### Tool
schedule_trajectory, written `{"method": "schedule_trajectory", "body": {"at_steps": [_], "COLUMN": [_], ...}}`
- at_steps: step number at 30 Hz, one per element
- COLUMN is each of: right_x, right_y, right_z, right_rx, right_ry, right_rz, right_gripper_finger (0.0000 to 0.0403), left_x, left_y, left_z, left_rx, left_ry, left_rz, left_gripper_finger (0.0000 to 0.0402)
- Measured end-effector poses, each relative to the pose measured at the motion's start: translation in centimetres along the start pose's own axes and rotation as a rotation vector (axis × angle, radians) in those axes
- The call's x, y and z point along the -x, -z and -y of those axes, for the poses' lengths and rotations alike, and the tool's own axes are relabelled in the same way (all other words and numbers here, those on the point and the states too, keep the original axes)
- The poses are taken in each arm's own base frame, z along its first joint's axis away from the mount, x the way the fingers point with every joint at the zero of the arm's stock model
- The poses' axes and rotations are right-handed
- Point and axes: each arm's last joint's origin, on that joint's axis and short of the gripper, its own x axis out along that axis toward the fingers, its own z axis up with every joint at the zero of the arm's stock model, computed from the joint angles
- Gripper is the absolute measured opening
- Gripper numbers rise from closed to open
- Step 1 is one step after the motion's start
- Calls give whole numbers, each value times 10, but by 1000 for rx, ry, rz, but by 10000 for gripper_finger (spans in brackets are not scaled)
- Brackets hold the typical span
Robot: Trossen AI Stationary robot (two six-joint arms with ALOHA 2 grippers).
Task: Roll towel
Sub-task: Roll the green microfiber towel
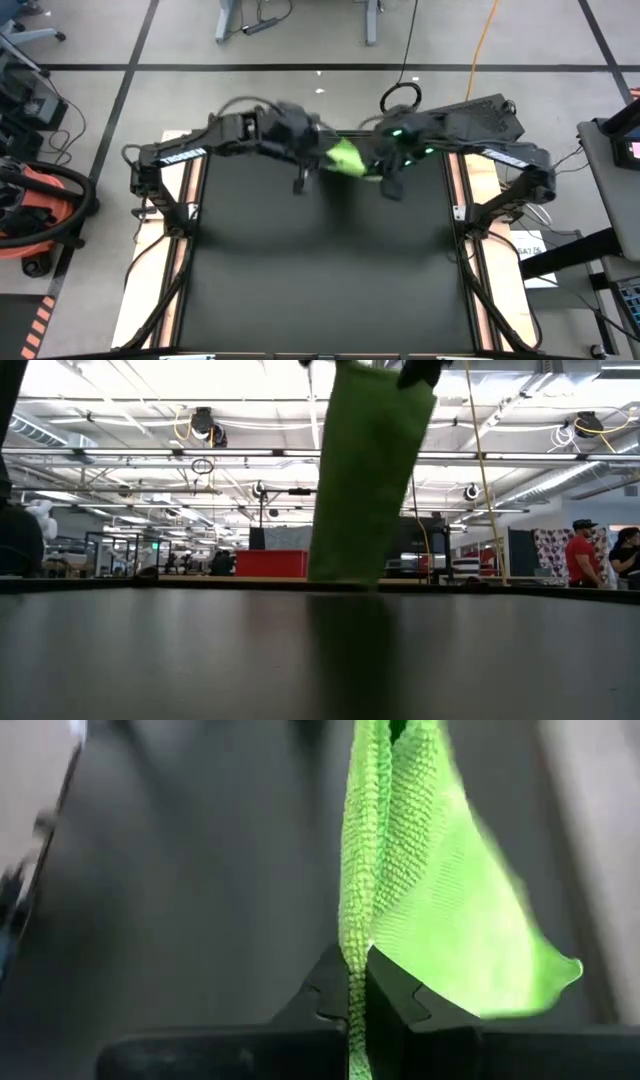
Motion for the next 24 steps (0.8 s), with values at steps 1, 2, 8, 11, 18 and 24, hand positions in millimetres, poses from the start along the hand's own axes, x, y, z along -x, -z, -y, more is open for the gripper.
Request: {"method": "schedule_trajectory", "body": {"at_steps": [1,2,8,11,18,24], "right_x": [-13,-25,-73,-93,-127,-138], "right_y": [2,4,17,25,45,53], "right_z": [-2,-4,-20,-31,-58,-69], "right_rx": [5,13,35,25,22,-7], "right_ry": [-25,-42,-177,-239,-332,-389], "right_rz": [-51,-96,-193,-211,-233,-228], "right_gripper_finger": [0,0,0,0,0,0], "left_x": [-9,-18,-54,-66,-79,-85], "left_y": [6,12,45,57,67,76], "left_z": [7,13,55,72,100,107], "left_rx": [6,18,73,78,68,126], "left_ry": [19,37,140,177,261,338], "left_rz": [-34,-70,-212,-253,-243,-248], "left_gripper_finger": [3,3,3,3,13,19]}}
